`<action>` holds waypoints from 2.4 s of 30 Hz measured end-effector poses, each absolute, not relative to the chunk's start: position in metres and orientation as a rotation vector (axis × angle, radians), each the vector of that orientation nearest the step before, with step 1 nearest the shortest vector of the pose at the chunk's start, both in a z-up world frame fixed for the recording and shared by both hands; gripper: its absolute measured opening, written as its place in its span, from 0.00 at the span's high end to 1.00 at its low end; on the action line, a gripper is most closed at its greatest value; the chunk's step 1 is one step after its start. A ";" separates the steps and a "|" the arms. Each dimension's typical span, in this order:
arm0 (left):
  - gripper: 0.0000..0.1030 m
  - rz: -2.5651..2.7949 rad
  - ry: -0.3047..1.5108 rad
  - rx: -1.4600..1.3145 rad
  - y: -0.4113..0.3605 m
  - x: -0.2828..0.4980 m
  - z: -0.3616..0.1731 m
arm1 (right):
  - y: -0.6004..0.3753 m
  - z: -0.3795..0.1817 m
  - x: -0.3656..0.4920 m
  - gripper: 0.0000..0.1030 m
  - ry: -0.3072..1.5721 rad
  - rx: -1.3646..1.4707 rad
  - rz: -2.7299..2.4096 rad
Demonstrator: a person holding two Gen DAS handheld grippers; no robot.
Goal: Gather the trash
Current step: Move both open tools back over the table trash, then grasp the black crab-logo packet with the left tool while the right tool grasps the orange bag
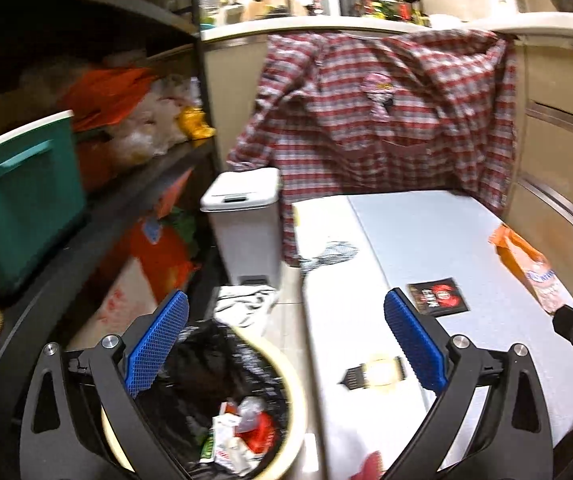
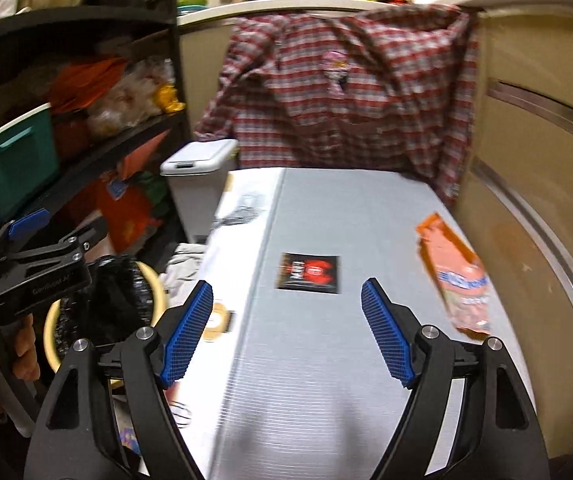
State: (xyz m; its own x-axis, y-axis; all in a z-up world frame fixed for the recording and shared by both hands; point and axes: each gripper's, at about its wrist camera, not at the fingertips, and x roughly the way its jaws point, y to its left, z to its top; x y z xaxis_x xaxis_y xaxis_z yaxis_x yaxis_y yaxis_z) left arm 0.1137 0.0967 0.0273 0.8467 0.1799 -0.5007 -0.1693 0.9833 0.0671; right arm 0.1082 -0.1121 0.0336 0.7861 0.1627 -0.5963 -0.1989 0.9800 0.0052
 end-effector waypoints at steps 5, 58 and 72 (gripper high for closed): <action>0.08 0.125 0.537 0.072 0.063 0.127 0.021 | -0.142 0.029 0.132 0.26 0.647 -0.077 0.119; 0.08 -0.349 0.826 0.048 -0.027 0.274 -0.090 | -0.259 -0.060 0.301 1.00 0.844 0.043 -0.131; 0.94 -0.381 0.895 0.112 -0.040 0.293 -0.113 | -0.264 -0.056 0.303 1.00 0.849 0.062 -0.120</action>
